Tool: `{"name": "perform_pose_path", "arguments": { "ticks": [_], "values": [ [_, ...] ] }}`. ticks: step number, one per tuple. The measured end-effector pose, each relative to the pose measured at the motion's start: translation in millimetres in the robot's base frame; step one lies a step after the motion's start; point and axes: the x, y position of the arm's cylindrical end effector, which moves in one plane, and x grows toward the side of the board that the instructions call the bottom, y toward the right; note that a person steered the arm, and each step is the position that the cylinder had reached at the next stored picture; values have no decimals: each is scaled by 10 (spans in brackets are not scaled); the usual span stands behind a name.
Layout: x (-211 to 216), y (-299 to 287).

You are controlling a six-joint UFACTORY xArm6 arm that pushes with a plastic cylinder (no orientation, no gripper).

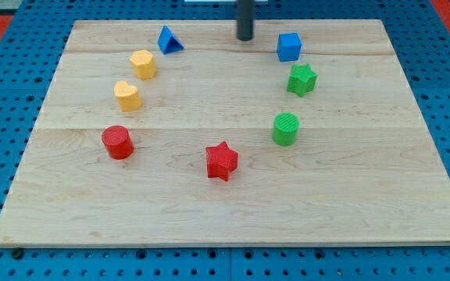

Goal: Move the red circle to the bottom right of the yellow heart

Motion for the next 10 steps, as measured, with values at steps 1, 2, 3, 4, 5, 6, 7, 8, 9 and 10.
{"name": "perform_pose_path", "arguments": {
  "ticks": [1, 2, 3, 4, 5, 6, 7, 8, 9, 10],
  "values": [
    [162, 188],
    [238, 398],
    [238, 398],
    [346, 33],
    [582, -821],
    [977, -1516],
    [1674, -1337],
    [1904, -1631],
    [1764, -1928],
    [2053, -2151]
  ]
}}
